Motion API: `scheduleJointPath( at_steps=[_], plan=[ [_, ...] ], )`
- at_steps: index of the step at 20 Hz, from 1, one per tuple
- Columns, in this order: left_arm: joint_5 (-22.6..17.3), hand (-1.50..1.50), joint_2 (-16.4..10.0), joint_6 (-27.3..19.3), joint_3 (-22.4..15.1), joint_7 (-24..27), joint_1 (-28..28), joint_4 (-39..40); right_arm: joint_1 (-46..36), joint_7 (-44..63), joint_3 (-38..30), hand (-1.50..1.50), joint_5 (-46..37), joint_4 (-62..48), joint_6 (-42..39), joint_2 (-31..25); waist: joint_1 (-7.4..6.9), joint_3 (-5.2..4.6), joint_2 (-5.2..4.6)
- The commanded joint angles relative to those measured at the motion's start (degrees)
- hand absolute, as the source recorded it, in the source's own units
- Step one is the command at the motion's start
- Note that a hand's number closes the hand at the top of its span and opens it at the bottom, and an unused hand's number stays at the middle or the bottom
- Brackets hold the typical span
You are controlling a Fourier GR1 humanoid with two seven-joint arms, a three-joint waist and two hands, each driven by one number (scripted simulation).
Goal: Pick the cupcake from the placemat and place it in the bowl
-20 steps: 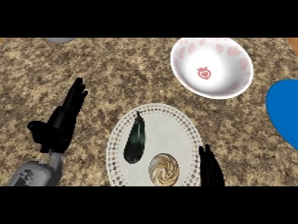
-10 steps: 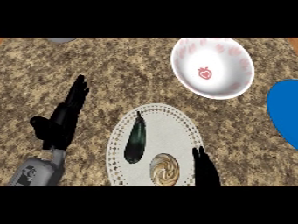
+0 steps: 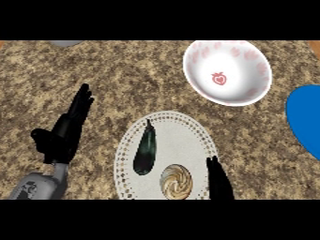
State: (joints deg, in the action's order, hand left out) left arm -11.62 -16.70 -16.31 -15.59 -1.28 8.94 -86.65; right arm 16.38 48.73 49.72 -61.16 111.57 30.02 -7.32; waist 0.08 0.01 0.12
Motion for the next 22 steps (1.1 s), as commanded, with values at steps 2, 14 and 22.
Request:
scheduleJointPath(
  at_steps=[2, 14, 22],
  plan=[
    [0.8, 0.0, 0.9, -0.7, -0.5, -2.1, 1.5, -1.6, -0.3, 3.2, 5.4, -1.5, 3.2, 3.9, 3.1, 7.0, 0.04, 0.01, -0.01],
    [2.2, 0.0, 2.6, -0.8, 0.2, -2.6, 1.0, -1.2, -0.2, -4.2, 3.5, -1.5, 12.5, -2.9, 11.7, 7.0, -0.1, 0.03, -0.05],
    [4.6, 0.0, 3.6, 1.7, 2.2, -1.7, 0.4, -0.9, -2.9, -7.5, -1.6, -1.5, 16.2, -13.6, 12.8, 6.9, -0.06, 0.0, -0.11]
  ],
)
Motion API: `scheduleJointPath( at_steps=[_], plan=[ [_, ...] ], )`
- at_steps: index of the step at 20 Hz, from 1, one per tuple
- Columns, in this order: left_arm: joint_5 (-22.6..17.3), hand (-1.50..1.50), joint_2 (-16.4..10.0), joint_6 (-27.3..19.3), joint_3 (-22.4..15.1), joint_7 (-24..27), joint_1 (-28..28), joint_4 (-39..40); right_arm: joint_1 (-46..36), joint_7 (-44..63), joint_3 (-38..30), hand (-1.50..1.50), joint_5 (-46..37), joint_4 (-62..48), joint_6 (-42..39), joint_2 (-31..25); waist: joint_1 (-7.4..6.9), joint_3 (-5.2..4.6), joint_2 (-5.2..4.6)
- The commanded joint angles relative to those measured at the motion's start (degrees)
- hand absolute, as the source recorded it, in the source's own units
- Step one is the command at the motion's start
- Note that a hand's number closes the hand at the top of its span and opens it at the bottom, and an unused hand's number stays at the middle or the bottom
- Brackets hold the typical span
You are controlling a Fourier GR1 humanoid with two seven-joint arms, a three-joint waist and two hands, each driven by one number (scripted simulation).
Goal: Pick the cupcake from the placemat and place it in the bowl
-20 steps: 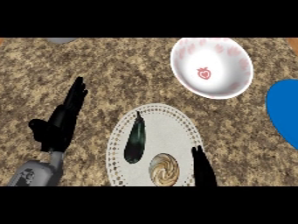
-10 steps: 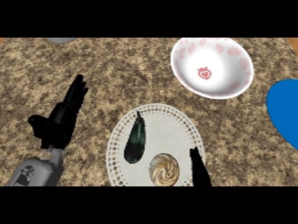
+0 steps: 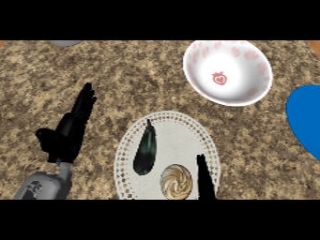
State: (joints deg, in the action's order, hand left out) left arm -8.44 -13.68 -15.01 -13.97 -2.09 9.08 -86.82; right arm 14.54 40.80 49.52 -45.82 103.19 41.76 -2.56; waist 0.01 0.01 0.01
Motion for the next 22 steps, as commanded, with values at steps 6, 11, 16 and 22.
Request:
scheduleJointPath(
  at_steps=[6, 11, 16, 22],
  plan=[
    [3.1, 0.0, 3.0, 0.4, 0.8, -0.9, 0.1, -0.6, -0.2, 1.3, -3.2, -1.5, -2.0, -9.2, 1.0, 1.2, 0.06, 0.0, 0.02],
    [4.9, 0.0, 4.6, 1.6, 2.6, -3.1, 2.1, 0.2, -6.9, 6.8, -1.3, -1.5, -0.6, -9.6, -0.5, 2.5, 0.05, 0.0, 0.01],
    [2.4, 0.0, 1.1, 5.1, 5.5, -0.9, 0.0, -0.5, -10.2, 2.9, 2.4, 1.5, -3.6, -16.0, -4.9, 2.5, -0.35, -0.02, -0.01],
    [3.7, 0.0, 2.3, 6.6, 6.2, 0.1, -2.0, -1.0, -9.9, -1.0, 0.6, 1.5, 1.3, -12.8, -7.1, 0.3, 0.0, -0.01, 0.02]
  ],
)
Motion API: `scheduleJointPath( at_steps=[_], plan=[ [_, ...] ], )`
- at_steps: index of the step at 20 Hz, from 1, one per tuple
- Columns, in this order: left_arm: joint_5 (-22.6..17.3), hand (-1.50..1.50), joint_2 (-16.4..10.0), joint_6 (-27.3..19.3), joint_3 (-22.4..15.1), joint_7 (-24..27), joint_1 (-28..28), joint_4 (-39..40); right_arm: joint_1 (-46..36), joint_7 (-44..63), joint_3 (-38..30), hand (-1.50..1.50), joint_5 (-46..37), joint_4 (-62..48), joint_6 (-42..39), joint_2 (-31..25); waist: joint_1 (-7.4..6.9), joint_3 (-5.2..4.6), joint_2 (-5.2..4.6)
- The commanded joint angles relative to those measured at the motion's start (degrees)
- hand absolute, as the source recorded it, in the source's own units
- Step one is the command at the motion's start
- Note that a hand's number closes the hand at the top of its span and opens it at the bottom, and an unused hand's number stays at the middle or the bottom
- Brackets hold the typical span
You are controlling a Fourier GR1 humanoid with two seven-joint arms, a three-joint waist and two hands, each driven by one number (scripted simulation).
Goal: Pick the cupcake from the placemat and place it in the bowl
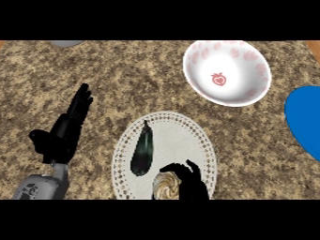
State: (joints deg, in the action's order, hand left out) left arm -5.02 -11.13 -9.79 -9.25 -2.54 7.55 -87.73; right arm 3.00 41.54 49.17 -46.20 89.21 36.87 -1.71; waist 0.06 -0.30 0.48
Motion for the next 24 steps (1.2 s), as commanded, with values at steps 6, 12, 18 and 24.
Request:
scheduleJointPath(
  at_steps=[6, 12, 18, 24],
  plan=[
    [3.7, 0.0, 3.3, -1.9, -0.7, -4.4, 1.8, -2.3, -4.6, -1.5, 5.1, 1.5, 1.5, -0.3, 1.6, 1.7, -0.17, 0.32, -0.44],
    [1.8, 0.0, 2.1, 1.5, -0.3, -0.9, 1.0, -0.2, -24.6, -12.0, -2.2, 1.5, 20.3, 0.6, -11.5, 1.7, -1.8, 0.37, -0.94],
    [4.7, 0.0, 3.9, -1.6, -2.0, -4.6, 0.8, -3.6, -32.1, -16.1, -5.7, 1.5, 16.9, 2.8, -8.4, 1.7, -0.6, 0.32, -0.41],
    [4.4, 0.0, 3.6, -0.7, 0.8, 2.3, -1.3, 2.2, -38.9, 0.0, -8.6, 1.5, 3.3, 14.8, -16.6, 1.7, 0.43, 0.24, -0.19]
  ],
)
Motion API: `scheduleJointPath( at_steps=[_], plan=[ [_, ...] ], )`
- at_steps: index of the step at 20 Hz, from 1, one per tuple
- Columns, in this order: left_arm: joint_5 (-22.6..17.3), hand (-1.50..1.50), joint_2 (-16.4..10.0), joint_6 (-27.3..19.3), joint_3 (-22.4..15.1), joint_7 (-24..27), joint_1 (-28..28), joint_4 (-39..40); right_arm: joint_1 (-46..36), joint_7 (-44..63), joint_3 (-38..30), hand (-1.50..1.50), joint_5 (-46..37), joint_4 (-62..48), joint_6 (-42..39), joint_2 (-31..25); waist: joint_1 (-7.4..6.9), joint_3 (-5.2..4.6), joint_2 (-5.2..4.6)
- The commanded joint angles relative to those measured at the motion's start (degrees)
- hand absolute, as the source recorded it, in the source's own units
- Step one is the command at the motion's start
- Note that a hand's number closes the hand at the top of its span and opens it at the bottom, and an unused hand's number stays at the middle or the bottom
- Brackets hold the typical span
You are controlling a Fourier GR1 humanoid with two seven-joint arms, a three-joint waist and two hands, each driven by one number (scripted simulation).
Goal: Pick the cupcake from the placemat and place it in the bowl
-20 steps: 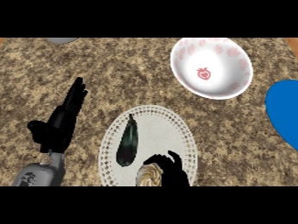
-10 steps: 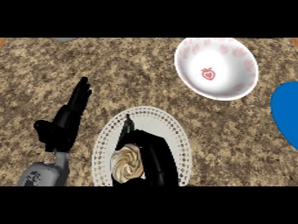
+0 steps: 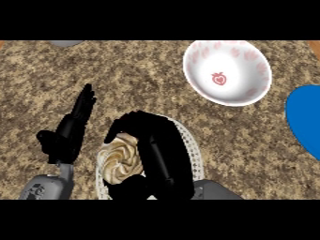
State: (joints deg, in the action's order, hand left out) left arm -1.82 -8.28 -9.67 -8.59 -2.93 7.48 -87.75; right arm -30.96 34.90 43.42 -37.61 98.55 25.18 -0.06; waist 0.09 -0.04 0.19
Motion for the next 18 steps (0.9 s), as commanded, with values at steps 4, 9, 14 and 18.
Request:
scheduleJointPath(
  at_steps=[4, 9, 14, 18],
  plan=[
    [-0.8, 0.0, -0.9, 1.9, 1.3, -1.0, 0.4, -1.4, -12.1, 15.1, -9.7, 1.5, -7.0, 6.1, -12.8, 0.1, 0.08, -0.01, 0.09],
    [-0.7, 0.0, -0.5, 2.1, 1.5, -1.8, -0.2, -2.4, -23.0, 22.8, -16.7, 1.5, -4.3, 4.9, -18.7, 0.1, -0.4, 0.01, 0.01],
    [1.4, 0.0, 1.9, 1.0, 0.1, 1.1, -1.3, 0.5, -30.2, 22.1, -22.5, 1.5, -3.8, -5.1, -17.2, 0.0, -0.53, -0.01, -0.15],
    [0.4, 0.0, -0.3, 2.9, 1.2, -2.9, -0.8, -3.9, -33.8, 16.7, -31.1, 1.5, -0.6, -11.0, -20.5, -1.4, -0.78, 0.02, -0.16]
  ],
)
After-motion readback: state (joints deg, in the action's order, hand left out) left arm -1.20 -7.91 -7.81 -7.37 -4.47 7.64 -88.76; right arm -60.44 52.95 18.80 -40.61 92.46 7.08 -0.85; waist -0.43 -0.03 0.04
